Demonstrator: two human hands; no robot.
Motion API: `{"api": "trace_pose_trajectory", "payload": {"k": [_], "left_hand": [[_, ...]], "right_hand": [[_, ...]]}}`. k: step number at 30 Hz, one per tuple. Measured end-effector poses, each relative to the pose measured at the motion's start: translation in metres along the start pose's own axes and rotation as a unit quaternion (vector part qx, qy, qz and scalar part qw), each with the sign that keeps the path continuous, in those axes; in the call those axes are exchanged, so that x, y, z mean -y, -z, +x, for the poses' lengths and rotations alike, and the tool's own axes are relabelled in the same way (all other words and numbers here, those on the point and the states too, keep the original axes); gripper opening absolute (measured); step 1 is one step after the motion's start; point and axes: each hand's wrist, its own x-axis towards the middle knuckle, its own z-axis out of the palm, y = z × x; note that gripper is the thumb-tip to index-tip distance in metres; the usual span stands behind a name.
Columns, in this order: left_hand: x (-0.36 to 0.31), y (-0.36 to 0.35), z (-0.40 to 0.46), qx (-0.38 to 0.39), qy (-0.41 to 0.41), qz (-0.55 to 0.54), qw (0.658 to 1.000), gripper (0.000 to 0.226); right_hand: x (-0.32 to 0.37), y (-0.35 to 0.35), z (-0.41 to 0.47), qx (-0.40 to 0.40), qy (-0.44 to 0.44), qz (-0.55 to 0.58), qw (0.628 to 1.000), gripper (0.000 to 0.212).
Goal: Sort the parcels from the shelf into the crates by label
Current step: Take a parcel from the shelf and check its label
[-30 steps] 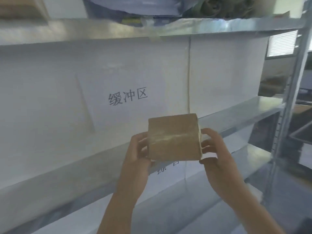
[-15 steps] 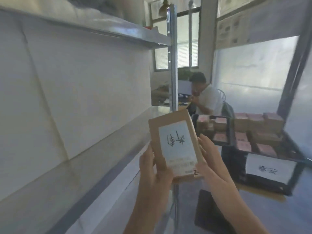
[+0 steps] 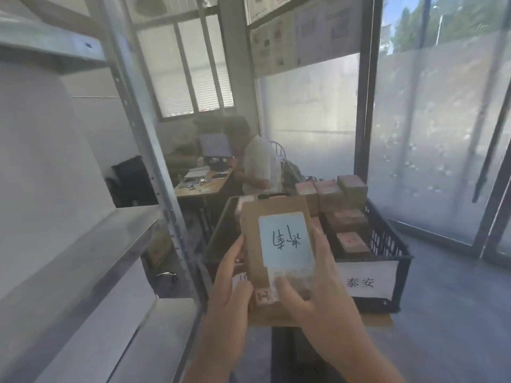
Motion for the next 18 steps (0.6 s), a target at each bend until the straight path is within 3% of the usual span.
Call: {"api": "trace_pose_trajectory", "payload": {"k": [3, 5, 11, 15, 18], "left_hand": [[0.010, -0.033, 0.059, -0.019, -0.001, 0.005, 1.000, 0.054], [0.018, -0.050, 0.097, -0.034, 0.024, 0.007, 0.999, 0.047], [0.040, -0.070, 0.133, -0.054, 0.032, 0.059, 0.996, 0.052], [0.063, -0.064, 0.195, -0.039, 0.129, -0.017, 0.991, 0.042], [0.076, -0.056, 0.221, -0.027, 0.089, 0.001, 0.996, 0.040]], "right_hand": [[-0.012, 0.013, 0.045, -0.004, -0.027, -0.102, 0.994, 0.135], [-0.019, 0.016, 0.075, 0.010, -0.036, -0.136, 0.990, 0.139], [-0.044, 0.011, 0.148, 0.079, -0.091, -0.170, 0.978, 0.126], [-0.061, -0.005, 0.197, 0.086, -0.091, -0.195, 0.973, 0.123], [-0.069, -0.022, 0.235, 0.080, -0.104, -0.207, 0.970, 0.115]]}}
